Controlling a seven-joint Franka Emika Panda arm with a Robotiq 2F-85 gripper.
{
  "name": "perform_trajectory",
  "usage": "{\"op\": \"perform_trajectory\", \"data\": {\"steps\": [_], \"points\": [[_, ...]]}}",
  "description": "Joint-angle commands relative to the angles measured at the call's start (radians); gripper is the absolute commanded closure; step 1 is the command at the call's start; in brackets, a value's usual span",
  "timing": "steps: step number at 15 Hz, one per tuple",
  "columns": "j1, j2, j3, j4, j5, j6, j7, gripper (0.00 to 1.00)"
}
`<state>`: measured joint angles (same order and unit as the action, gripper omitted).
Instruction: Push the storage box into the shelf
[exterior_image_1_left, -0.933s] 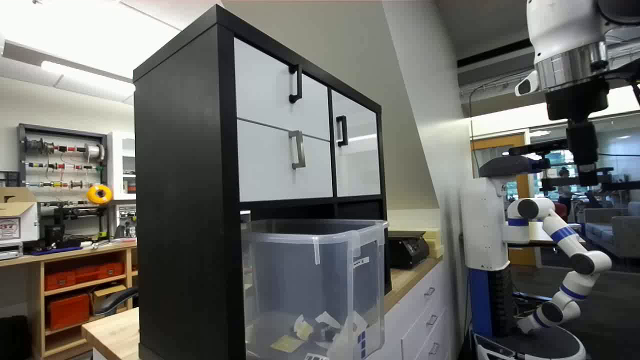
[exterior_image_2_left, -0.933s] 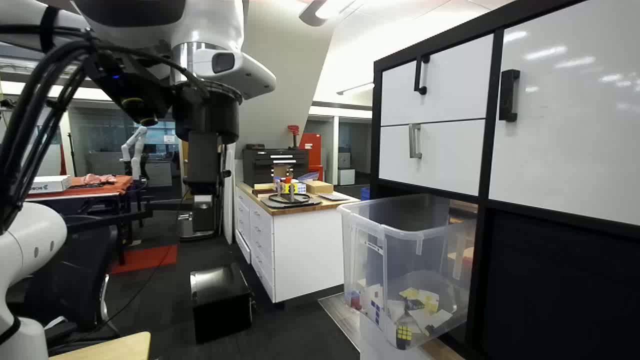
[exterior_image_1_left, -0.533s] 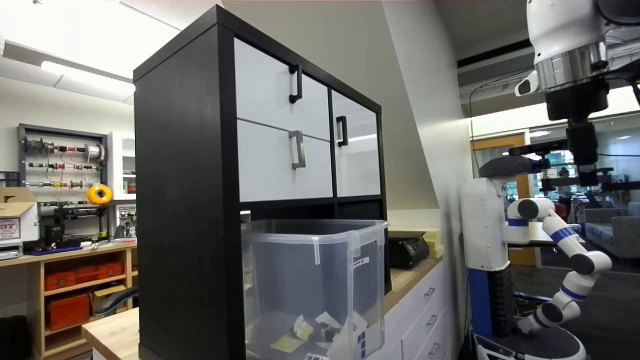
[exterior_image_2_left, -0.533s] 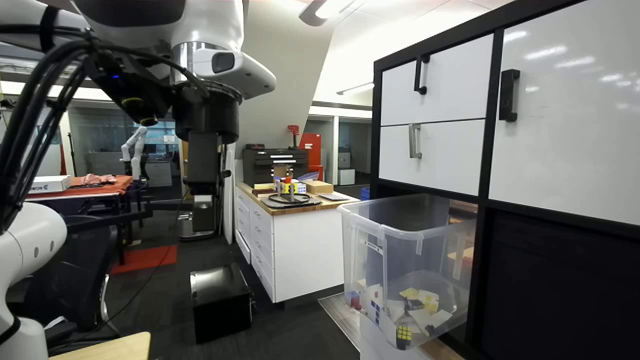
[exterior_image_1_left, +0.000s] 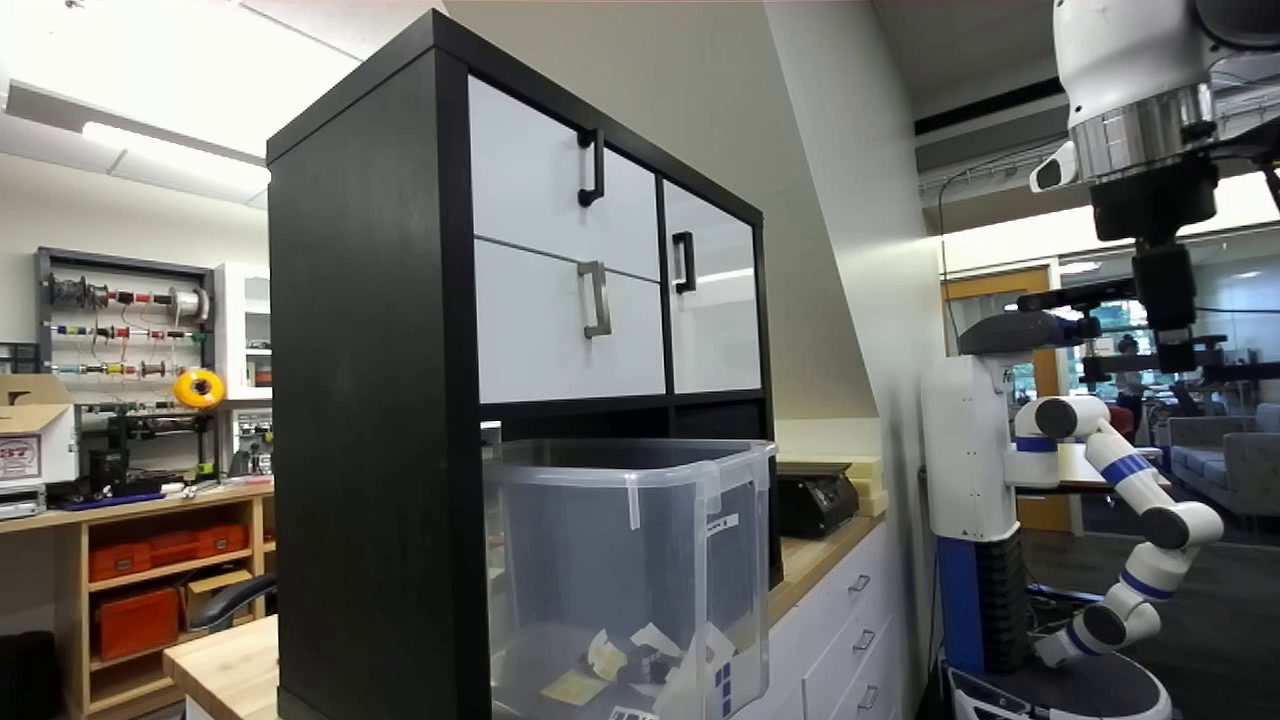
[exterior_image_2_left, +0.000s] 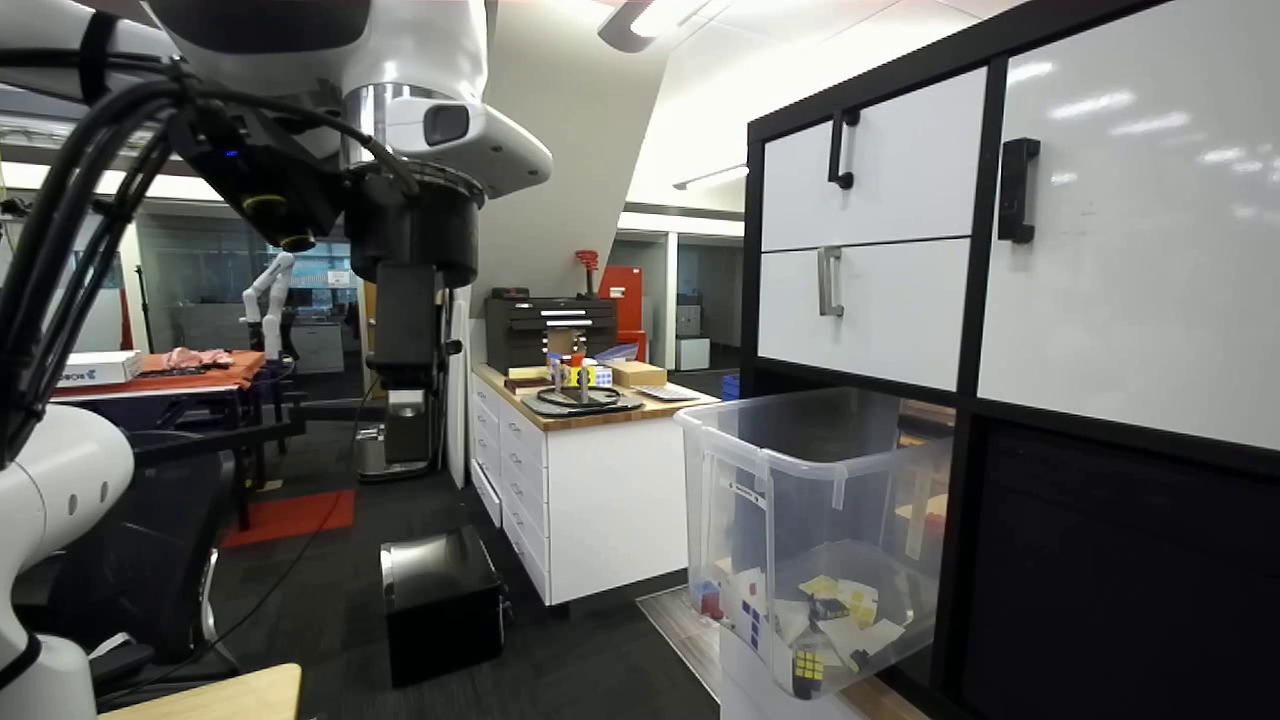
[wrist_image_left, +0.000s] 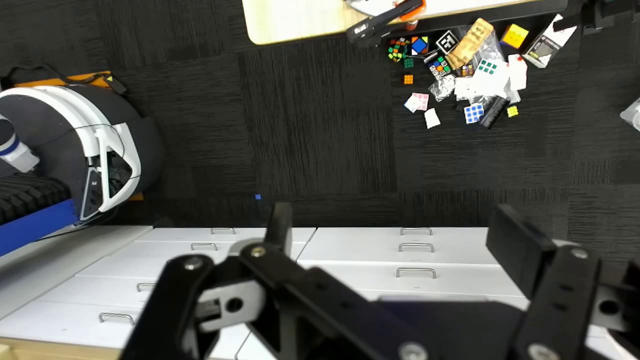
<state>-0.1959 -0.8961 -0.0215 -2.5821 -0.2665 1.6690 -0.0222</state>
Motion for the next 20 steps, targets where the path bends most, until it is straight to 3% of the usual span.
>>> {"op": "perform_trajectory", "data": {"steps": [1, 9, 20], "points": [[0.030, 0.001, -0.021, 0.003, -0.016, -0.008, 0.018, 0.00], [0.031, 0.001, -0.020, 0.001, -0.014, -0.003, 0.021, 0.00], [0.062, 0.044, 0.008, -0.052, 0.047, 0.158, 0.133, 0.00]]}}
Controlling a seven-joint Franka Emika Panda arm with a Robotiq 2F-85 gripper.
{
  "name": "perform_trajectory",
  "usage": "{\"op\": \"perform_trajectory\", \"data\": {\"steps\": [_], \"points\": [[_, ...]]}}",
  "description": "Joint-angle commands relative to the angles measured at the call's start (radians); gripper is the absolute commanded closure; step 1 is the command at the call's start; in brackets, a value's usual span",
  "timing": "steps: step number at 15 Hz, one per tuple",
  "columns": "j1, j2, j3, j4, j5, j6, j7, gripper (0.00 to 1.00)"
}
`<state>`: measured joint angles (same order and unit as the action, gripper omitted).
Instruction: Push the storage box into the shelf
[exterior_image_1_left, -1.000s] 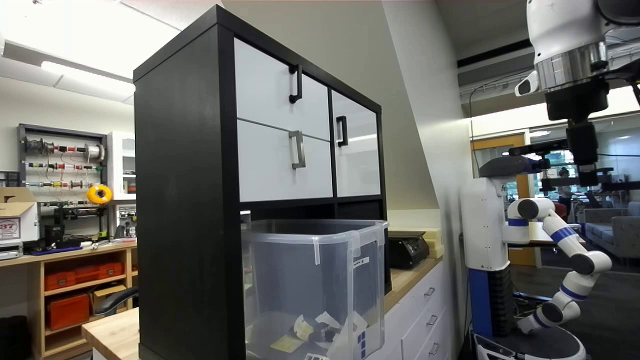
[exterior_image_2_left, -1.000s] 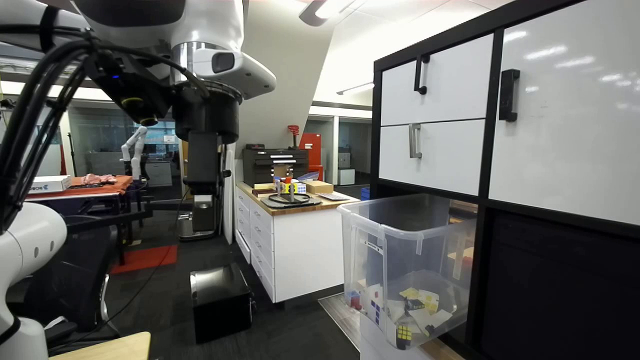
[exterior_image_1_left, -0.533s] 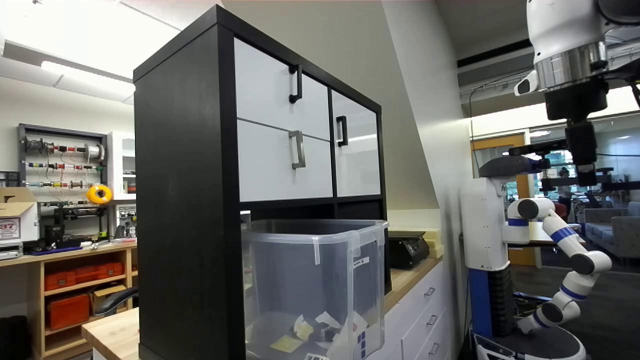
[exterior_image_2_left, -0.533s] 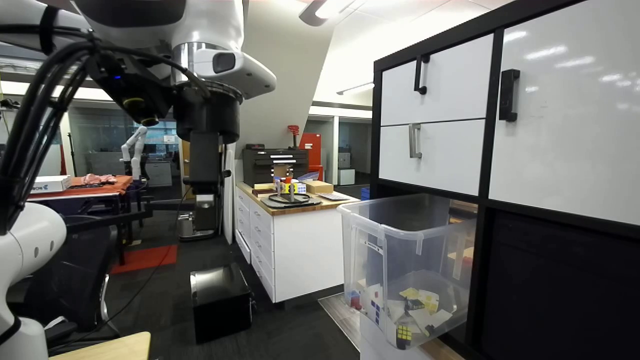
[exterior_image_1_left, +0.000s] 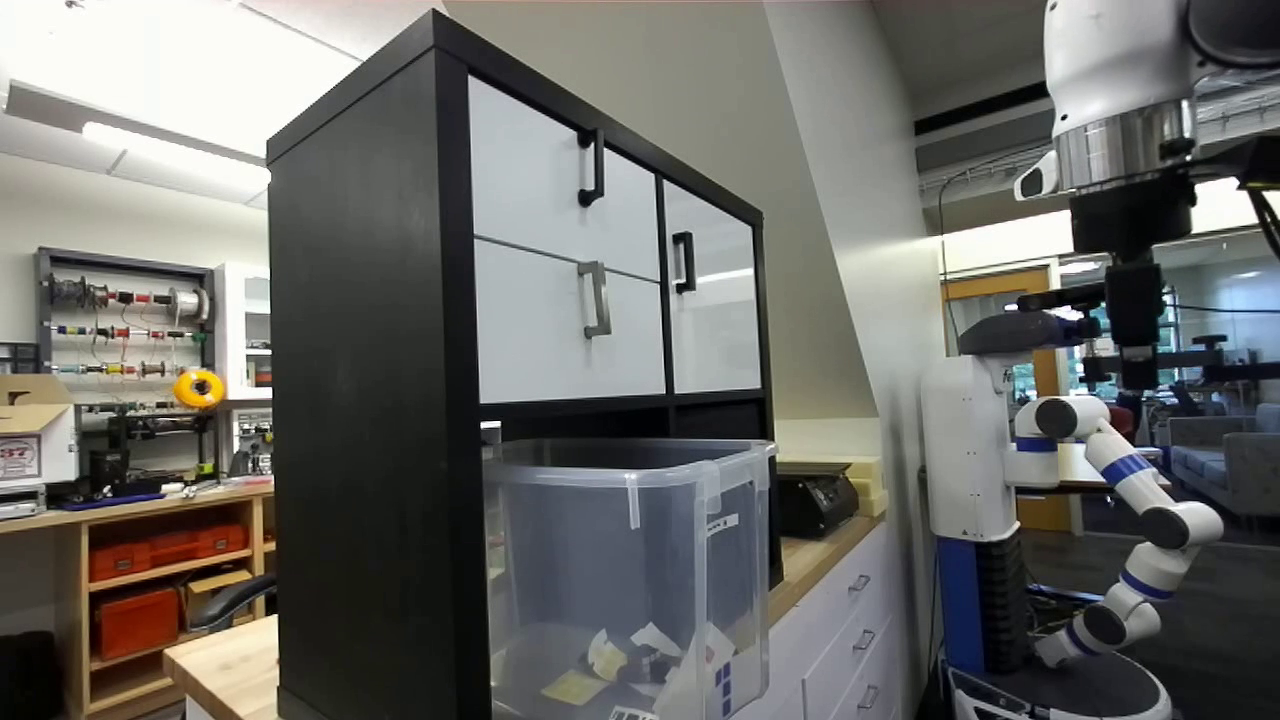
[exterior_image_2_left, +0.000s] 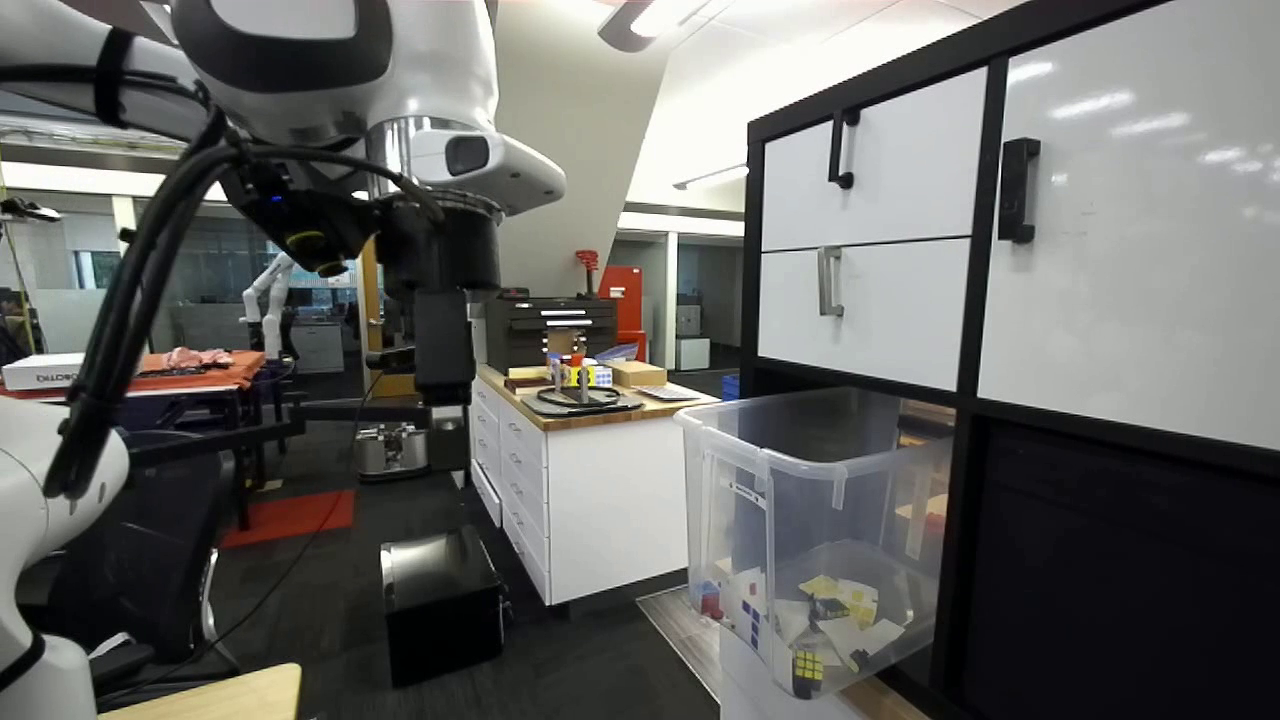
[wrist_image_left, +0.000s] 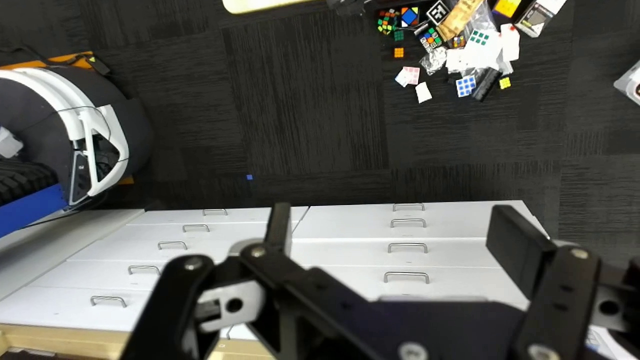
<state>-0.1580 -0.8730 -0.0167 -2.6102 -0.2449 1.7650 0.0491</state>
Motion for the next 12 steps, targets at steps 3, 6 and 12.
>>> {"op": "perform_trajectory", "data": {"steps": [3, 6, 12], "points": [[0.039, 0.051, 0.014, -0.045, 0.057, 0.142, 0.085, 0.00], [0.054, 0.079, 0.027, -0.066, 0.085, 0.230, 0.094, 0.00], [0.085, 0.152, 0.053, -0.101, 0.137, 0.420, 0.095, 0.00]]}}
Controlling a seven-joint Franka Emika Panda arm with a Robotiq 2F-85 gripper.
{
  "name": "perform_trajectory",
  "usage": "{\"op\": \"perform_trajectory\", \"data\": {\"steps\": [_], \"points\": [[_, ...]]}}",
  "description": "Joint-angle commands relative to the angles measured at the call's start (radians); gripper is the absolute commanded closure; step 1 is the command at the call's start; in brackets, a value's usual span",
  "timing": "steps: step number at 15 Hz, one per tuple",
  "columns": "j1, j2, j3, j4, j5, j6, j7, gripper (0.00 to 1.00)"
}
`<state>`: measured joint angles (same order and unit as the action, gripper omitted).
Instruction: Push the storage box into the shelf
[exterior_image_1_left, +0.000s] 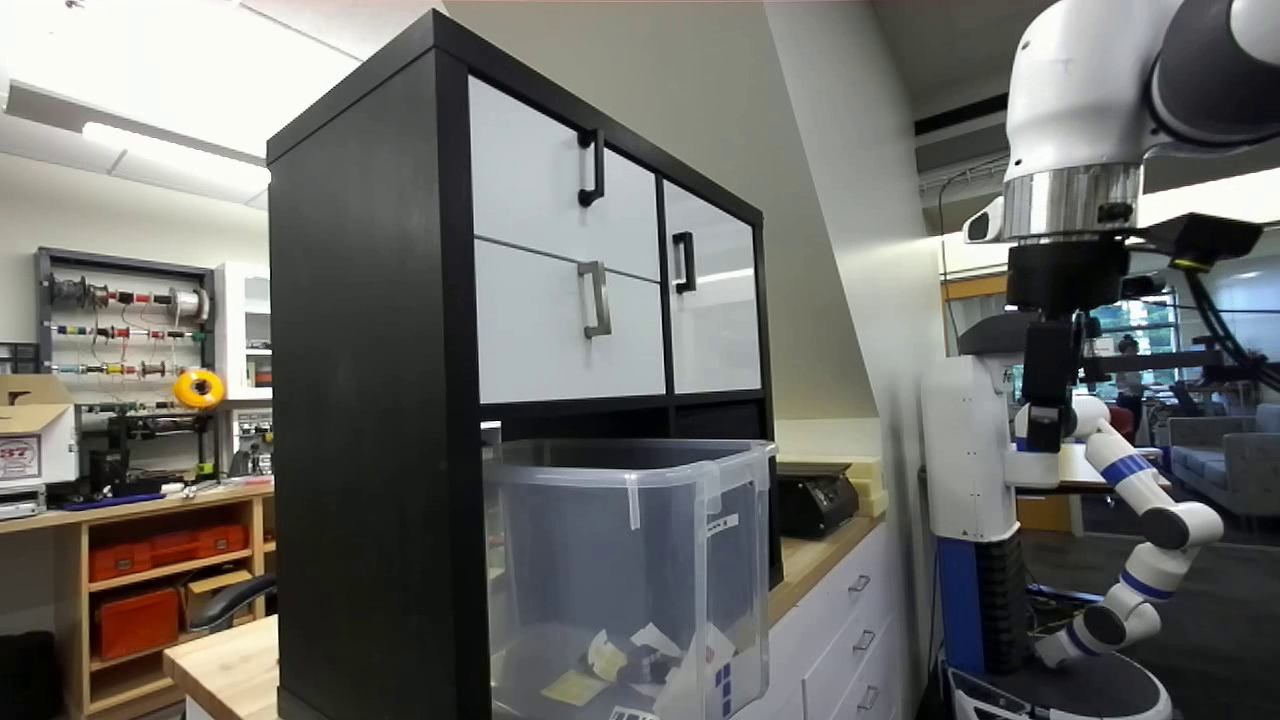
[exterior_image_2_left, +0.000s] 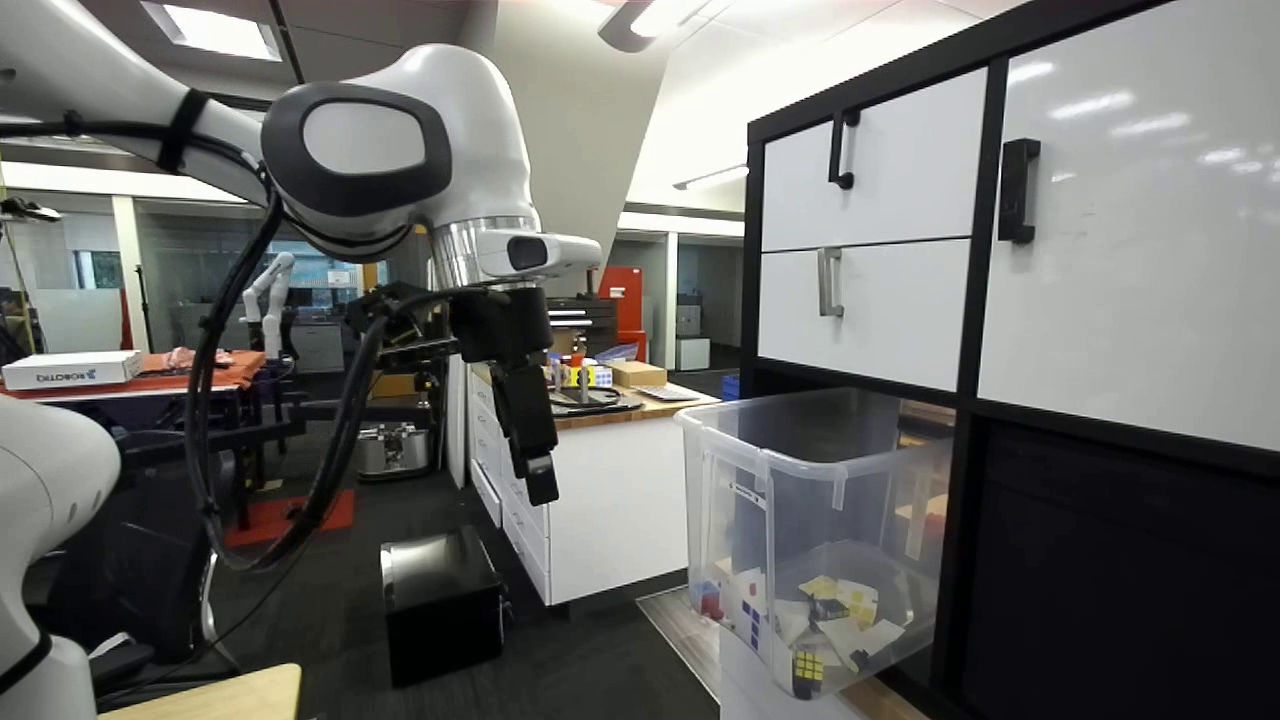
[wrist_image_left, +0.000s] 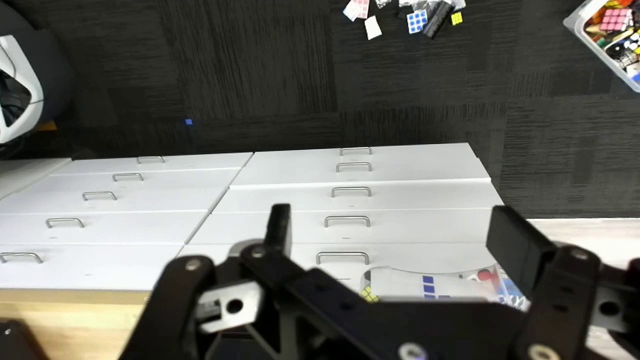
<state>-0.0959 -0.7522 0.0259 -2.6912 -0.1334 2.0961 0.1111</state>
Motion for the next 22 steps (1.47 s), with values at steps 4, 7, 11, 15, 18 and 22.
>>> {"op": "perform_trajectory", "data": {"steps": [4, 7, 11, 15, 18, 22], "points": [[0.041, 0.093, 0.038, -0.028, 0.043, 0.203, 0.043, 0.00], [0.055, 0.143, 0.053, -0.022, 0.054, 0.269, 0.045, 0.00], [0.059, 0.212, 0.077, -0.006, 0.050, 0.342, 0.061, 0.00], [0.045, 0.256, 0.105, 0.010, 0.023, 0.369, 0.081, 0.00], [0.059, 0.242, 0.087, -0.002, 0.033, 0.355, 0.050, 0.00], [0.059, 0.245, 0.089, 0.000, 0.033, 0.355, 0.054, 0.00]]}}
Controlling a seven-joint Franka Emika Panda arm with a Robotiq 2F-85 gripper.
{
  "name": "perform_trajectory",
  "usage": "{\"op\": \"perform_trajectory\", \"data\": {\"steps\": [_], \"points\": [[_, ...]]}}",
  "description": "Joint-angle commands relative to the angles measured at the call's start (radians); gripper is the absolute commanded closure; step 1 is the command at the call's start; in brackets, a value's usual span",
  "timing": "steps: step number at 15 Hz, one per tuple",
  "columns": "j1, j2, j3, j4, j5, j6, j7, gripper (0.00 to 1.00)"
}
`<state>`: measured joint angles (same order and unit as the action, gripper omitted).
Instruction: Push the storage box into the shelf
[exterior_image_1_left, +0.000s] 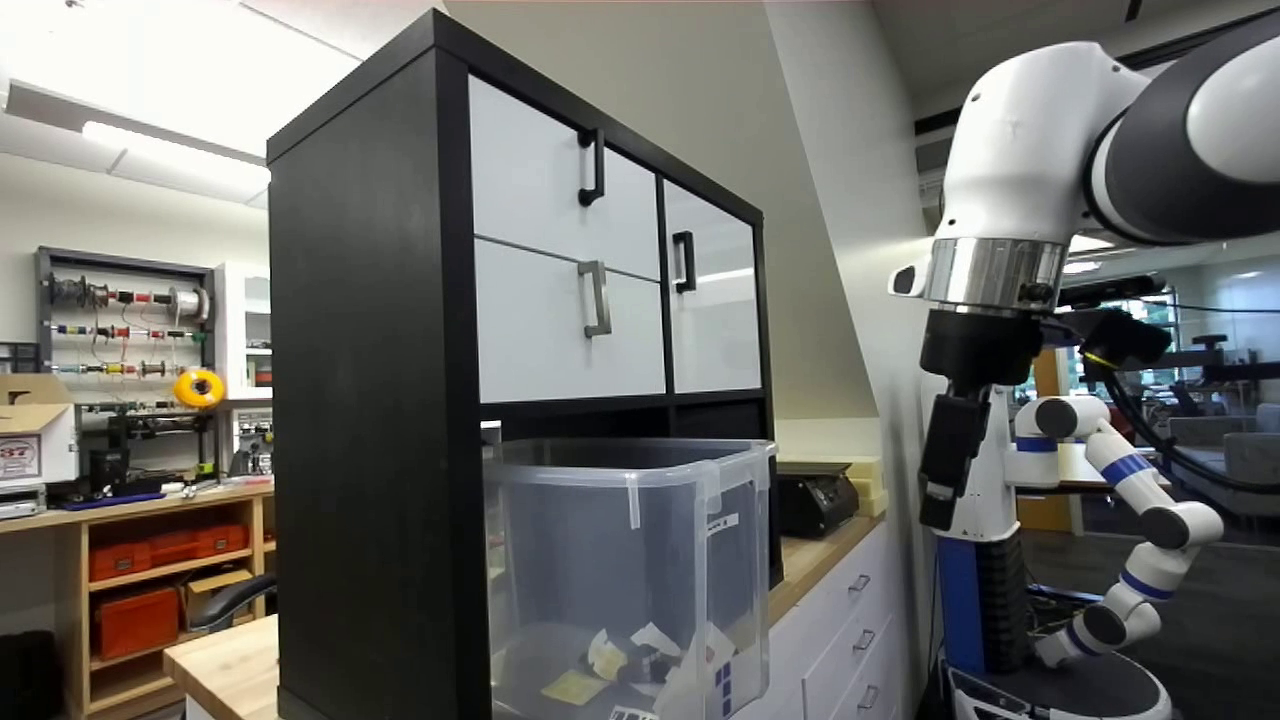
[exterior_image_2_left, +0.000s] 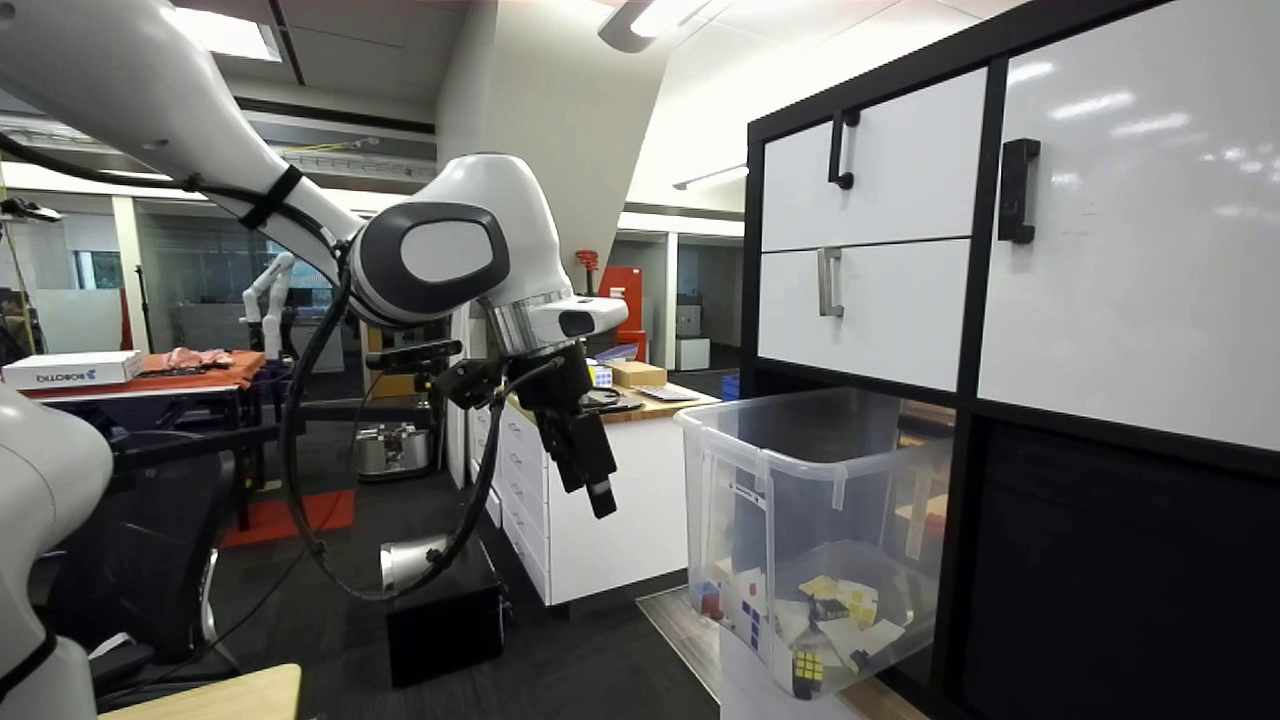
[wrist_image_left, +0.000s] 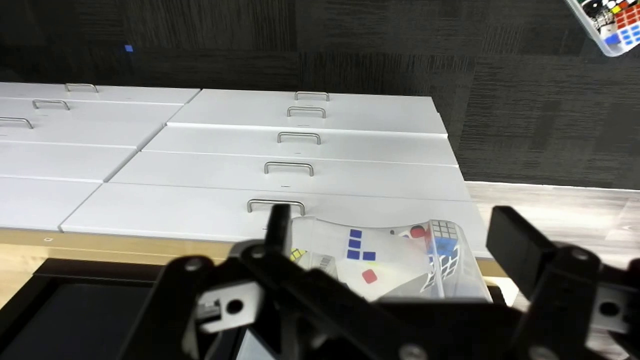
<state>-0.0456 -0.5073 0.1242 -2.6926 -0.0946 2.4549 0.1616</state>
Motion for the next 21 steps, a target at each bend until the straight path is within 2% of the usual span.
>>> {"op": "perform_trajectory", "data": {"steps": [1, 4, 8, 15, 21], "points": [[0.009, 0.000, -0.009, 0.002, -0.006, -0.004, 0.004, 0.00], [0.009, 0.000, -0.009, 0.002, -0.006, -0.004, 0.004, 0.00], [0.000, 0.028, -0.006, -0.011, 0.000, 0.070, 0.037, 0.00], [-0.025, 0.191, 0.012, -0.003, -0.019, 0.348, 0.080, 0.00], [-0.054, 0.332, 0.019, 0.052, -0.068, 0.476, 0.090, 0.00]]}}
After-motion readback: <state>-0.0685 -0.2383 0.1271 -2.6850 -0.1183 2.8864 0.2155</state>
